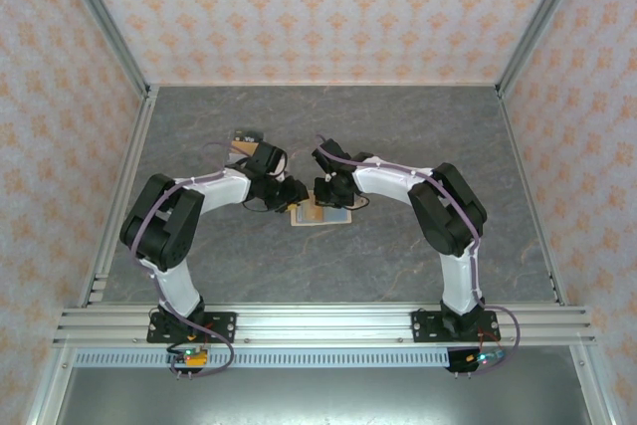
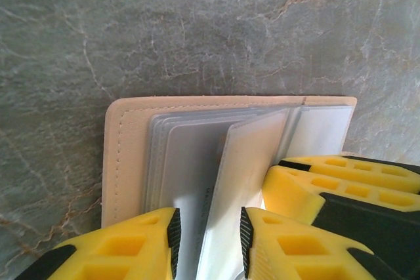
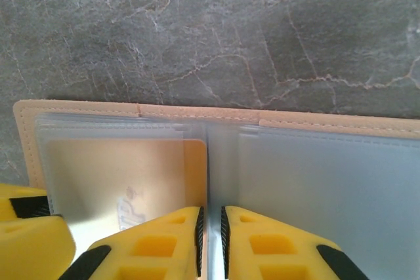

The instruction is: Take the credit cards out of the card holder

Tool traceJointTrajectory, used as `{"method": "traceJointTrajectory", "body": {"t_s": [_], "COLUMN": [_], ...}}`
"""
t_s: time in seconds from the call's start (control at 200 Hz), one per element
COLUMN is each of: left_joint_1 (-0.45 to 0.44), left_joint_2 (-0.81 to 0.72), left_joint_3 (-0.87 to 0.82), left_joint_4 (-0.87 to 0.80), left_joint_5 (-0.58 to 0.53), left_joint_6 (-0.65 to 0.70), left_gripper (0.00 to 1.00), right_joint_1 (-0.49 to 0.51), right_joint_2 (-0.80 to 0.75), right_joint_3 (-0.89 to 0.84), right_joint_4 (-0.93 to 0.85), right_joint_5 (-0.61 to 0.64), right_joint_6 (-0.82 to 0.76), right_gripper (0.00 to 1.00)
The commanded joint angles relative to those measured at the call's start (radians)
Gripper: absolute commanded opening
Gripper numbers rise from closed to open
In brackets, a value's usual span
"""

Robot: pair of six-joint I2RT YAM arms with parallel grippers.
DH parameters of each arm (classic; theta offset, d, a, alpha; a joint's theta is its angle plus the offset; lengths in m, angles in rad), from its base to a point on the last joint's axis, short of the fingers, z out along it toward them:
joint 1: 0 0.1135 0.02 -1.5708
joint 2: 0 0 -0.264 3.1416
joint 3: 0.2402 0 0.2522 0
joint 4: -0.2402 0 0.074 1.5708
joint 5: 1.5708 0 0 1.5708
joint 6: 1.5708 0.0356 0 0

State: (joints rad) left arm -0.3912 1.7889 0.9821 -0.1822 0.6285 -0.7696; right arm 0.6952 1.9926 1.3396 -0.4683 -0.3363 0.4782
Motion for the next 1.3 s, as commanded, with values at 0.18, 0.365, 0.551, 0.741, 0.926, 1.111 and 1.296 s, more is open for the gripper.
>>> {"method": "traceJointTrajectory", "body": {"t_s": [0.18,0.365,0.551,0.741,0.926,1.111,1.296], "left_joint_1": [-0.007,-0.014,-0.033,-0.077,-0.082,-0.058,-0.043], "left_joint_2": [0.014,-0.004,0.003,0.052,0.069,0.035,0.023], "left_joint_3": [0.029,0.017,0.019,0.056,0.101,0.100,0.053], "left_joint_4": [0.074,0.120,0.193,0.281,0.215,0.121,0.091], "left_joint_5": [0.107,0.133,0.182,0.224,0.138,0.024,-0.003], "left_joint_6": [0.009,-0.001,-0.045,-0.121,-0.120,-0.098,-0.088], "left_gripper": [0.27,0.27,0.30,0.41,0.50,0.49,0.43], "right_joint_1": [-0.005,-0.038,-0.068,-0.122,-0.143,-0.135,-0.090], "right_joint_2": [0.002,-0.110,-0.241,-0.351,-0.417,-0.372,-0.299], "right_joint_3": [-0.014,-0.114,-0.203,-0.307,-0.345,-0.307,-0.255], "right_joint_4": [0.017,0.171,0.208,0.266,0.278,0.240,0.189], "right_joint_5": [-0.020,-0.100,-0.046,-0.022,0.022,-0.009,0.006], "right_joint_6": [0.022,0.073,0.081,0.041,0.016,-0.010,-0.018], "right_gripper": [0.18,0.23,0.33,0.36,0.37,0.30,0.24]}}
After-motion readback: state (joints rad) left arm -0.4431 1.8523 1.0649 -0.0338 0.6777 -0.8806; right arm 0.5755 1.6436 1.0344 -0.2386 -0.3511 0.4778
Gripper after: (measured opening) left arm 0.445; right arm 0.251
